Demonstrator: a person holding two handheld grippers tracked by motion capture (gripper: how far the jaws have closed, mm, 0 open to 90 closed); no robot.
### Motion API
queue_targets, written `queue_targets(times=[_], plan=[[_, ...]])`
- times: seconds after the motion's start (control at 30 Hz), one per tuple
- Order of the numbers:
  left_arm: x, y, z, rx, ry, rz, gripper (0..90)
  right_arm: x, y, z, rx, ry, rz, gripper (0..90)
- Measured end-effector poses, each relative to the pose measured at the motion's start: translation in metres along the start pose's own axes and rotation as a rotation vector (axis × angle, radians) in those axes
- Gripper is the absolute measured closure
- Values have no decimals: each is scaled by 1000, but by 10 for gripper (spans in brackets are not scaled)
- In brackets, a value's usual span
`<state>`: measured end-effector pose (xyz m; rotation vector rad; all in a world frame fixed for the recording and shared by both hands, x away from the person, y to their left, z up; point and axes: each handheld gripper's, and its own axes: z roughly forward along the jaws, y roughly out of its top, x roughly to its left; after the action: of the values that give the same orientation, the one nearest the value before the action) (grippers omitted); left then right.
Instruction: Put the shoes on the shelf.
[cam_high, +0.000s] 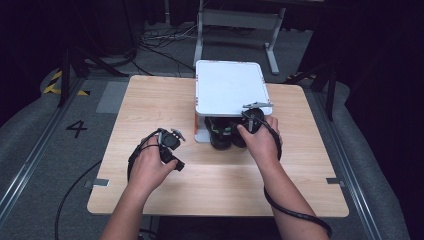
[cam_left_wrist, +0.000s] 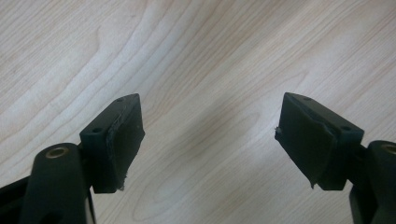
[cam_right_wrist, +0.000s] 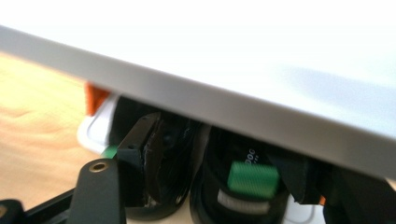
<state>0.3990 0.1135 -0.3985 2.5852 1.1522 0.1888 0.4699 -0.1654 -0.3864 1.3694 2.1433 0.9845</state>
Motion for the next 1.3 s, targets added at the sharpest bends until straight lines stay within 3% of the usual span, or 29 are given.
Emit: queue_targets(times=[0.1, 0.2, 0.33, 0.43, 0.5, 0.6, 0.63, 0.67, 0.77, 0.93, 1.0, 1.03, 1.13, 1.23, 1.3], plan=[[-2, 5, 0, -24, -12, -8, 227, 0, -1, -16, 18, 70, -26, 328], [-5, 9, -1, -43, -11, -9, 221, -4, -5, -34, 6, 81, -71, 357], [-7, 12, -2, -59, -9, 11, 229, -16, -10, -59, -25, 97, -75, 284], [-12, 16, -3, -78, -8, 9, 229, -27, -18, -71, -53, 101, -94, 277], [-15, 18, -3, -96, -14, -7, 229, -34, -24, -76, -38, 121, -107, 277], [-21, 22, 0, -121, 13, -20, 229, -42, -36, -76, -36, 157, -159, 274], [-21, 22, 0, -121, 13, -20, 229, -43, -40, -76, -41, 152, -129, 273], [-27, 24, 3, -155, 32, -20, 233, -44, -45, -75, -55, 140, -104, 268], [-35, 27, 10, -173, 1, -20, 286, -46, -60, -73, -72, 138, -116, 299], [-54, 36, 20, -159, -22, -56, 350, -47, -77, -68, -47, 150, -113, 392], [-58, 38, 21, -142, -13, -46, 413, -48, -80, -65, -42, 147, -110, 401], [-63, 41, 23, -107, -6, -18, 413, -49, -82, -62, -31, 147, -107, 419], [-69, 49, 30, -100, -2, -20, 459, -54, -90, -54, -13, 146, -113, 469], [-72, 58, 38, -158, 22, -21, 470, -54, -96, -43, -4, 133, -129, 481], [-72, 63, 44, -208, 2, -50, 491, -52, -98, -35, -11, 134, -130, 470]])
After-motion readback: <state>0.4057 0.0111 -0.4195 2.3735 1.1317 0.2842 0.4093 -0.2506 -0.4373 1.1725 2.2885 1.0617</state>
